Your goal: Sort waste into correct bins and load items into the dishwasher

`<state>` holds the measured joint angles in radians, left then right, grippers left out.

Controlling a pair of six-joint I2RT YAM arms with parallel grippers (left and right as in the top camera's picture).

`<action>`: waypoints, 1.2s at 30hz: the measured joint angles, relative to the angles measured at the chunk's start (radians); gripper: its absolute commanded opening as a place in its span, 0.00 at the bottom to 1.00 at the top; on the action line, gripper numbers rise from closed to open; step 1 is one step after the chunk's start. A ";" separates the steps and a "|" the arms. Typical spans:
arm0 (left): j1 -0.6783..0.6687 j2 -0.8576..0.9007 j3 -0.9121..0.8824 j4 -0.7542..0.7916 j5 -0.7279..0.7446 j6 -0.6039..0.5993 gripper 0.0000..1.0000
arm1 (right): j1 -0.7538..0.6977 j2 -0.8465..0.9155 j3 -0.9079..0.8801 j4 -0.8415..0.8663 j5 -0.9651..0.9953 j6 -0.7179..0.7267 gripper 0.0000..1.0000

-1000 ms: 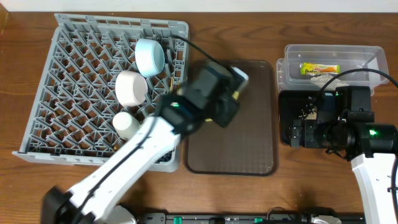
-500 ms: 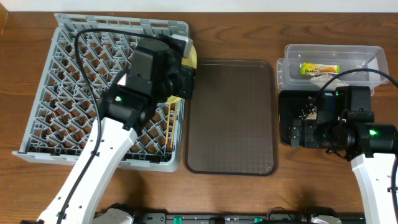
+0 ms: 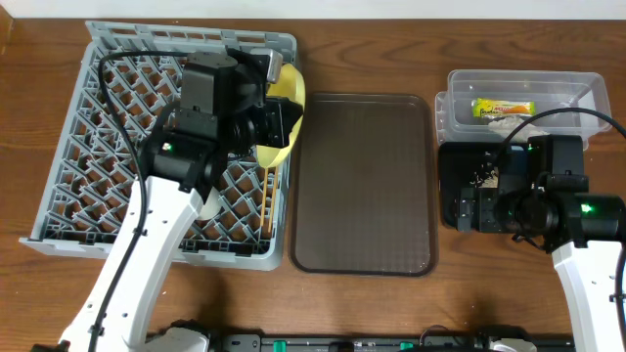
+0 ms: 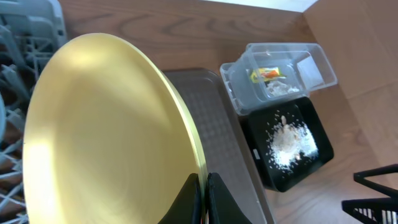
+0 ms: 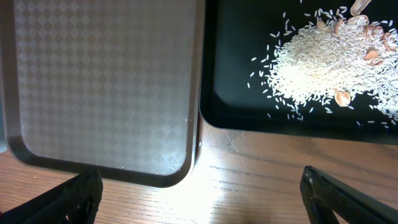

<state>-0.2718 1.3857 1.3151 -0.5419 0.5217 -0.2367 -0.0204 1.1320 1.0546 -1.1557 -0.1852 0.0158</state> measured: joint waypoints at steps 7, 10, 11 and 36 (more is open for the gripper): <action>0.001 0.032 0.000 0.000 0.025 -0.003 0.06 | 0.000 0.000 0.000 0.000 0.000 0.000 0.99; 0.001 0.058 0.000 0.002 0.029 -0.003 0.06 | 0.000 0.000 0.000 0.000 0.000 0.000 0.99; 0.001 0.068 0.000 0.003 0.029 -0.003 0.06 | 0.000 0.000 0.000 0.000 0.000 0.000 0.99; 0.099 -0.068 0.000 -0.222 -0.275 0.092 0.70 | 0.000 0.000 0.000 0.169 -0.033 0.026 0.99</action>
<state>-0.1730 1.3182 1.3151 -0.7643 0.2466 -0.1444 -0.0204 1.1320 1.0546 -0.9871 -0.2180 0.0418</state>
